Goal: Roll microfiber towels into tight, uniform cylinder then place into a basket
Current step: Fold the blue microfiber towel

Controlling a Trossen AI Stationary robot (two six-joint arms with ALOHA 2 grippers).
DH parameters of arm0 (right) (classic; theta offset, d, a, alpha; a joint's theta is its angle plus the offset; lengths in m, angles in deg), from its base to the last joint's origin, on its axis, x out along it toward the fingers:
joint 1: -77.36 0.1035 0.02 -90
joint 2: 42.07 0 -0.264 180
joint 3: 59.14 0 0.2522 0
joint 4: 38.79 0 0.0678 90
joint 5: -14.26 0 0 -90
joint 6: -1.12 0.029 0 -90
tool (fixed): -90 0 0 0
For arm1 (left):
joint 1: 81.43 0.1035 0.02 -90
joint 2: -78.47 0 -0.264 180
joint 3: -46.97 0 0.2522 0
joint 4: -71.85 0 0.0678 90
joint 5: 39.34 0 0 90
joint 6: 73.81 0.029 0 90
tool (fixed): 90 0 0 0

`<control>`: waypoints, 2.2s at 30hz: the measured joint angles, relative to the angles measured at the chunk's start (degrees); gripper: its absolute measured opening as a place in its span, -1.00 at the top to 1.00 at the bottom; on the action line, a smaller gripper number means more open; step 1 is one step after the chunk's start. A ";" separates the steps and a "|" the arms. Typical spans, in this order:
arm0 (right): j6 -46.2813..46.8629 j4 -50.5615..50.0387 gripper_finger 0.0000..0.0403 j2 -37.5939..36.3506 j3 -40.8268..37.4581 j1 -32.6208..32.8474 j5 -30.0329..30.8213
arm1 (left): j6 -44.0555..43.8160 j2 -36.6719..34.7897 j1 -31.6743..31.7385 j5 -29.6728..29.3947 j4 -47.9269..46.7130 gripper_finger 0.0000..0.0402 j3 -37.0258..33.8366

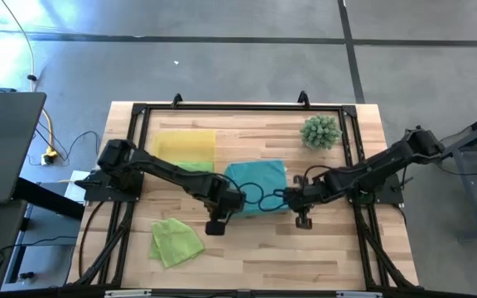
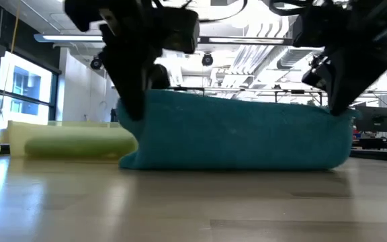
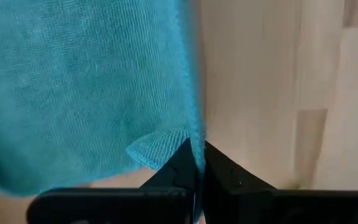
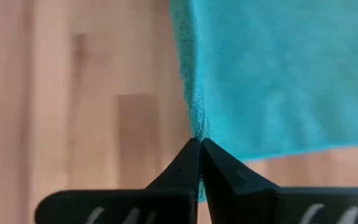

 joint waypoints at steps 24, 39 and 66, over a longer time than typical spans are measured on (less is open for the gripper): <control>-10.15 -20.26 1.00 -0.61 14.26 0.57 34.23 | 0.58 -9.38 2.14 -30.30 -10.15 1.00 5.16; -21.58 -30.54 1.00 -0.35 33.67 0.40 35.27 | 12.74 -9.76 0.07 -38.61 -12.35 1.00 17.79; -25.81 -35.54 1.00 -0.35 34.89 0.31 52.94 | 20.68 -9.49 0.63 -49.79 -12.44 1.00 18.43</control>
